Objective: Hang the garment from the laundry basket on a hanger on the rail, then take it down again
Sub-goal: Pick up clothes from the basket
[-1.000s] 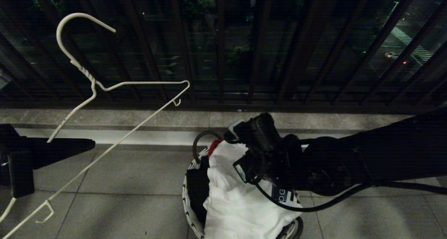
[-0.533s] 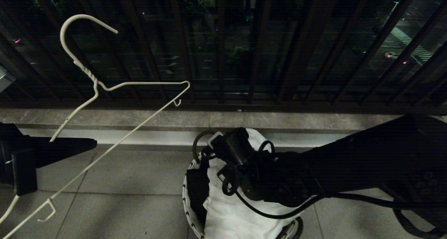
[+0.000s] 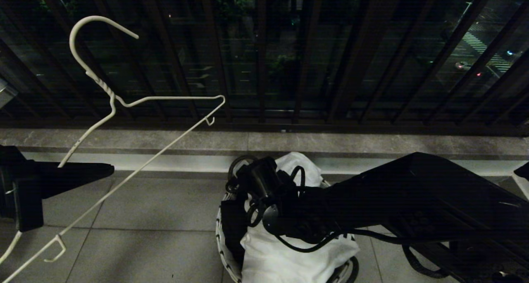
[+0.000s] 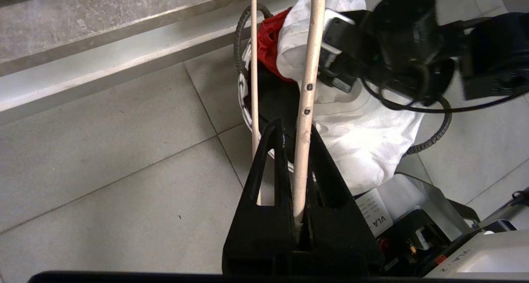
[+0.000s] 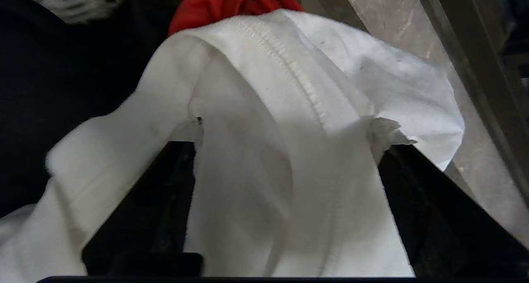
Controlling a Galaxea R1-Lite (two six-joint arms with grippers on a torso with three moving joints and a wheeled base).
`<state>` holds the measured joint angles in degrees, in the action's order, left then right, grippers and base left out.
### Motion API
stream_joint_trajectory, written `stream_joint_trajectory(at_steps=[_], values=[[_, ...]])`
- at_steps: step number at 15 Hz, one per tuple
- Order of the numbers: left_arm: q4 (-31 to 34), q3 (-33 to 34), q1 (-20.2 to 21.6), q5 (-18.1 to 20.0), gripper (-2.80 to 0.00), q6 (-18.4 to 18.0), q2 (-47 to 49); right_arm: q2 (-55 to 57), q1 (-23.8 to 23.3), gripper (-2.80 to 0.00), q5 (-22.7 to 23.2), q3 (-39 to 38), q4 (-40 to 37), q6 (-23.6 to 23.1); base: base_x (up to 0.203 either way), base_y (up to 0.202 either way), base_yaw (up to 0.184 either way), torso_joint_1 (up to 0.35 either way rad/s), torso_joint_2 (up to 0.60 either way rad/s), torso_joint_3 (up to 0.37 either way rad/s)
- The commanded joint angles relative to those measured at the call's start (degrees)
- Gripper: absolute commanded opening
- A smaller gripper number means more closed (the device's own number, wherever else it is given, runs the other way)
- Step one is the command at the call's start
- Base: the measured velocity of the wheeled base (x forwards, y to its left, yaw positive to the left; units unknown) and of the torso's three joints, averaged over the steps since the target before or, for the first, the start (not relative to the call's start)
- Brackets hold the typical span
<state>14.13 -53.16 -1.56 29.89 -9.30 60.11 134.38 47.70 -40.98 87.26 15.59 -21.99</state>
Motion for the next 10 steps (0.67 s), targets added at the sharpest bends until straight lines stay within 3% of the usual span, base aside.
stream_joint_trajectory(at_steps=[1, 6, 10], values=[[0.1, 0.0, 0.0, 0.2, -2.80, -0.1, -0.2, 2.6, -1.0, 0.00, -0.8, 2.4, 0.1, -0.8, 0.000, 0.000, 0.000, 0.000, 0.00, 0.000], [0.1, 0.1, -0.1, 0.2, -2.80, -0.1, -0.4, 3.7, -5.8, 0.00, -2.6, 9.9, -0.2, -2.0, 0.000, 0.000, 0.000, 0.000, 0.00, 0.000], [0.1, 0.2, -0.1, 0.2, -2.80, -0.2, -0.5, -1.4, -6.6, 0.00, -2.8, 9.6, -0.2, -1.8, 0.000, 0.000, 0.000, 0.000, 0.00, 0.000]])
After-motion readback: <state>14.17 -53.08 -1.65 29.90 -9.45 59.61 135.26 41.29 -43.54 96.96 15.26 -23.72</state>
